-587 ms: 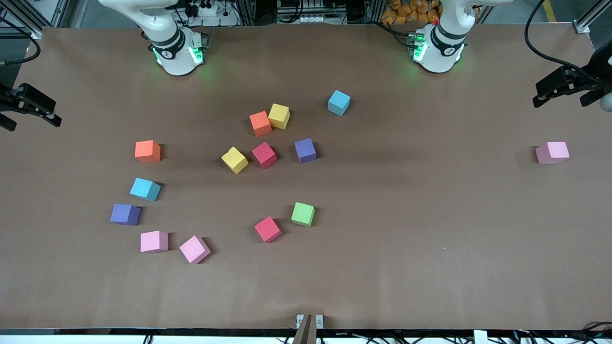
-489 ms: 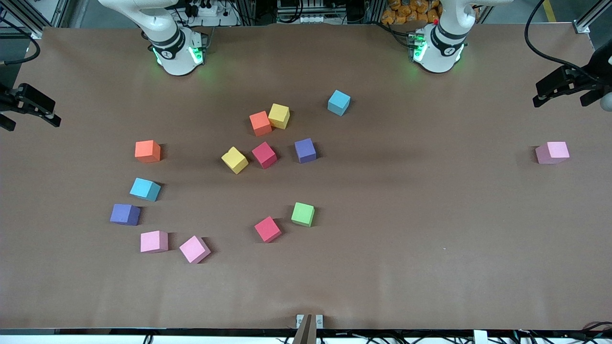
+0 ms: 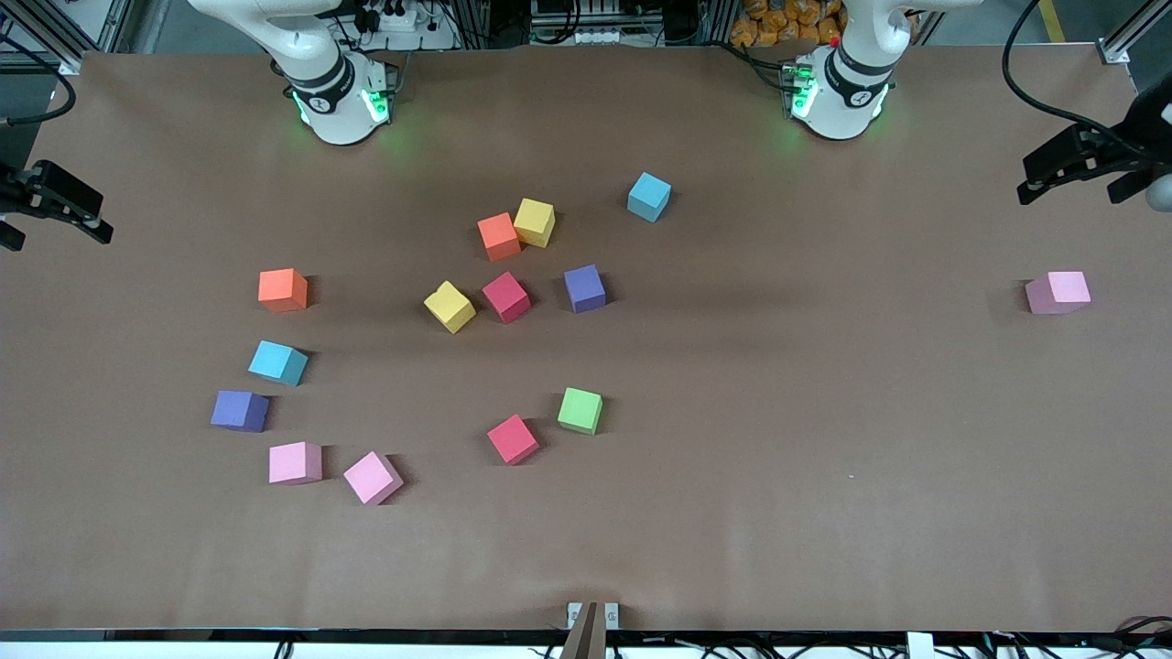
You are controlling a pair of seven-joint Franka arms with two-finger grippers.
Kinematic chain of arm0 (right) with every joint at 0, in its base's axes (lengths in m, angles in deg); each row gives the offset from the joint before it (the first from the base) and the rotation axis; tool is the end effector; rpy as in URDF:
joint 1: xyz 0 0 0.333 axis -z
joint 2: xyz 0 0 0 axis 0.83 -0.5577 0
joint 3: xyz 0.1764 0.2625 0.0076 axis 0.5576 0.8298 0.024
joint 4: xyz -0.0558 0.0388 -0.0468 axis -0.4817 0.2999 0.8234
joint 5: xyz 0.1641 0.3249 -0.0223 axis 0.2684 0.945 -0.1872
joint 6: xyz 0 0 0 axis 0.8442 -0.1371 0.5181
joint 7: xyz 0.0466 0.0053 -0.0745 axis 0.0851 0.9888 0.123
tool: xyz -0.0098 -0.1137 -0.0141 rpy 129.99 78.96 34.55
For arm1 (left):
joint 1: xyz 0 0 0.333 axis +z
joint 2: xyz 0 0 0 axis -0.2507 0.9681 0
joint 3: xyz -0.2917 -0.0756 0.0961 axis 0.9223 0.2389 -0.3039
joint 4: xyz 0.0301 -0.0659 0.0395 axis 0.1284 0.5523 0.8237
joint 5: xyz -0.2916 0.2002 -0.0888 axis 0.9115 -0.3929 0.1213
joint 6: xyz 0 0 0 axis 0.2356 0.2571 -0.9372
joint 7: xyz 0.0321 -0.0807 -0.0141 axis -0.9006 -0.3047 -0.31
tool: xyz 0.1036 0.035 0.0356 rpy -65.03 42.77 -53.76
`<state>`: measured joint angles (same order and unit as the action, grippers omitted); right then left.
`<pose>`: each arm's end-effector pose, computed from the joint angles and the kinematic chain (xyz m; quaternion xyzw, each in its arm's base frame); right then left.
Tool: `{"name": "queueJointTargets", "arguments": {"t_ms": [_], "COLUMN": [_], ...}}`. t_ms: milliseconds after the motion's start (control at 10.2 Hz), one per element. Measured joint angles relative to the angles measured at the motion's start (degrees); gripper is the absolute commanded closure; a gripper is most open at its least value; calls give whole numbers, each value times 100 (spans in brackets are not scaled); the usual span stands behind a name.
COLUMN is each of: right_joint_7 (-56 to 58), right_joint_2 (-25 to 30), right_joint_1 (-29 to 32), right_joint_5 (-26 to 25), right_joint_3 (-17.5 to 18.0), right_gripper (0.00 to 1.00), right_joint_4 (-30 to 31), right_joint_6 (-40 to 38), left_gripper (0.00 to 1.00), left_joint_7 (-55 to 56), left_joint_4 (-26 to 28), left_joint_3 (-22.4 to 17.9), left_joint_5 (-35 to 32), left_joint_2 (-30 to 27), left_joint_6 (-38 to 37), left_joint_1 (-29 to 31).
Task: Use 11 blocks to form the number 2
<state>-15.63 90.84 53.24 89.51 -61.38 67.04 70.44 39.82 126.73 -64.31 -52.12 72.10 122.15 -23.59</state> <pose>0.5165 -0.0275 0.6490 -0.9984 -0.0373 -0.0428 0.0044 0.5033 -0.0428 0.6643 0.9998 -0.0074 -0.0178 0.0077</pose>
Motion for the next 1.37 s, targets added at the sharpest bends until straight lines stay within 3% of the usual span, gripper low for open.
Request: {"name": "queueJointTargets", "arguments": {"t_ms": [293,587,978,1369], "right_joint_7": [0,-13,-16,-25], "right_joint_2": [-82,-638,-1708,-2222], "right_joint_1": [18,228,459,464], "right_joint_5": [-2,27,73,83], "right_joint_3": [-32,-68,-81,-77], "right_gripper": [0,0,0,0], "right_joint_4": [-11,-6,11,157], "right_joint_6": [20,220,921,1110], "left_gripper": [0,0,0,0], "left_joint_7": [240,1247,3240,5433], "left_joint_4": [75,105,144,144], "left_joint_3": [161,346,392,539], "left_joint_5": [75,194,318,327], "left_joint_2": [62,383,1208,2231], "left_joint_6": [0,259,1310,2519], "left_joint_1": [-640,-1560,-2538,-3454]}}
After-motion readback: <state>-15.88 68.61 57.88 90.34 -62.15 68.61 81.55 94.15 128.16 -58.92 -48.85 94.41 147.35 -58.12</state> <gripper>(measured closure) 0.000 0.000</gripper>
